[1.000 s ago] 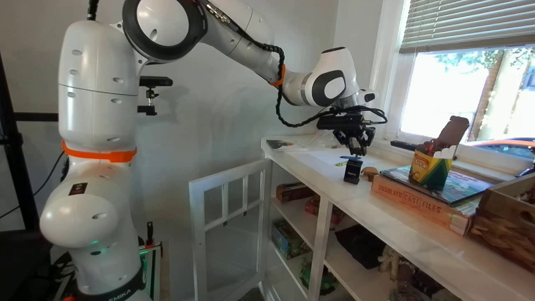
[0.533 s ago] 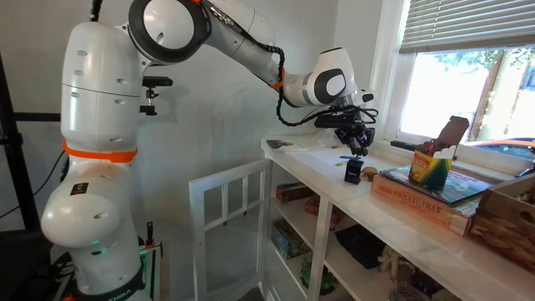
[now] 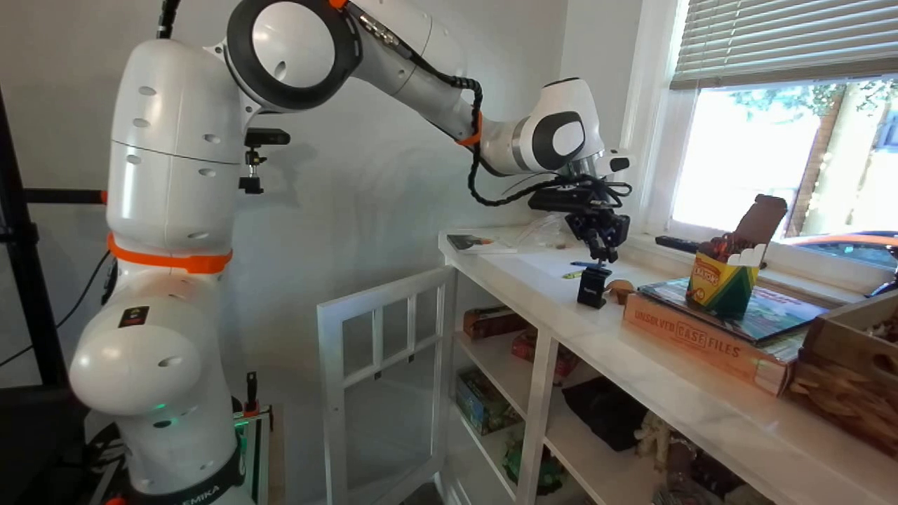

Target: Turn the black object to the right continuously

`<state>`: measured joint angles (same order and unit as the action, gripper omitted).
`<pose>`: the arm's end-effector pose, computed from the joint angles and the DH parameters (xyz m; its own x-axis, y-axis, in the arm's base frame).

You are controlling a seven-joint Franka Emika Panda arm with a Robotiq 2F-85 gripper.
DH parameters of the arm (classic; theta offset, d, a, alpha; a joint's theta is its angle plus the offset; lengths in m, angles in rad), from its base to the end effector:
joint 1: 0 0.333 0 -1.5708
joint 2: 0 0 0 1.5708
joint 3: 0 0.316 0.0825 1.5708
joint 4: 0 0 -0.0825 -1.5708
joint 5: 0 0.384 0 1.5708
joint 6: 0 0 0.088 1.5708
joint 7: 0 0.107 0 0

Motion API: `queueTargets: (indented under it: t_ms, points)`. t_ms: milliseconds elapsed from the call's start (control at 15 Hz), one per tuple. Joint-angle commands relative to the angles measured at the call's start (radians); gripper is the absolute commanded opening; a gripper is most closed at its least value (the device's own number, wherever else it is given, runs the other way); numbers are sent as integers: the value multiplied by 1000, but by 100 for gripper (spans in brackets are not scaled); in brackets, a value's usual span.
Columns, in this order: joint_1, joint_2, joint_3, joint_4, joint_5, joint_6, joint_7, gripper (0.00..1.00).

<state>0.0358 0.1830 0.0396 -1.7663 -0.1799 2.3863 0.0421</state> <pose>0.6494 0.0457 0.5040 0.8947 0.1530 0.4197 0.1019 -0.9847 0.1416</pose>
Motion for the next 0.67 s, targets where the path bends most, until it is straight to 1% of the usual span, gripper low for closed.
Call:
queueTargets:
  t_ms: [0, 67, 133, 200, 400, 467, 600]
  points:
    - [20, 38, -6, 24, 6, -52, 45, 40]
    - [21, 36, -8, 26, -3, -51, 48, 65]
    - [22, 36, -7, 26, -3, -49, 48, 65]
    - [24, 34, -10, 21, -14, -45, 50, 69]
    - [26, 37, -10, 18, -19, -45, 27, 91]
    - [27, 37, -10, 20, -19, -48, 22, 99]
    - [26, 33, -11, 19, -22, -47, 11, 100]
